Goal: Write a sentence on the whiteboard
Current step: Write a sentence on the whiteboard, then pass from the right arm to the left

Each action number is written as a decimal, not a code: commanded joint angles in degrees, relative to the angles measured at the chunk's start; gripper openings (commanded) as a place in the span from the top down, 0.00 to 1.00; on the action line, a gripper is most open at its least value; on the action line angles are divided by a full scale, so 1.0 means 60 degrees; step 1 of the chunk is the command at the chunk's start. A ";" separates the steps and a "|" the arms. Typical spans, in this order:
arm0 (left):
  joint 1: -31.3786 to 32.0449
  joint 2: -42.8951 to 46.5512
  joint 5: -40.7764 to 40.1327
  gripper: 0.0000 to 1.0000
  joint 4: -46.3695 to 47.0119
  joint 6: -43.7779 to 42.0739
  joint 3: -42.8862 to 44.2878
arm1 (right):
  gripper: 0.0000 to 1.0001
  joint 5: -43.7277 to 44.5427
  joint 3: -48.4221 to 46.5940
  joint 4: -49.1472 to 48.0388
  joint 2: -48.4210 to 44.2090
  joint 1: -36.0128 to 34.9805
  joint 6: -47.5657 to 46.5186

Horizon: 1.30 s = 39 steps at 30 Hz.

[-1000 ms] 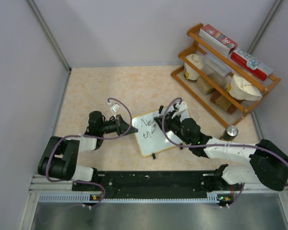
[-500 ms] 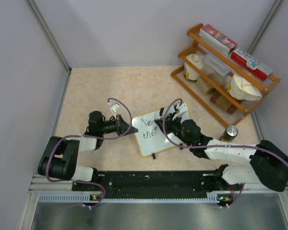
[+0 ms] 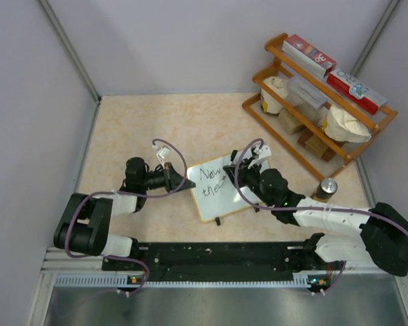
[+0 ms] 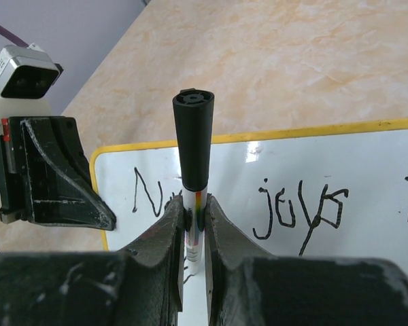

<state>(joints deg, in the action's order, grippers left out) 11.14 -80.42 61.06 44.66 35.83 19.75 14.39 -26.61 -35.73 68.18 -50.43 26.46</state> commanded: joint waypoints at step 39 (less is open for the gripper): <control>0.0107 0.1828 -0.0185 0.75 -0.1100 -0.1051 -0.0113 | 1.00 -0.1022 0.1081 0.2233 -0.4376 0.0847 0.0234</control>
<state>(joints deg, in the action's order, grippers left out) 11.35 -75.33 60.40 39.83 32.84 19.55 9.28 -19.16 -22.50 44.05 -45.82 27.59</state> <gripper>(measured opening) 0.186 0.105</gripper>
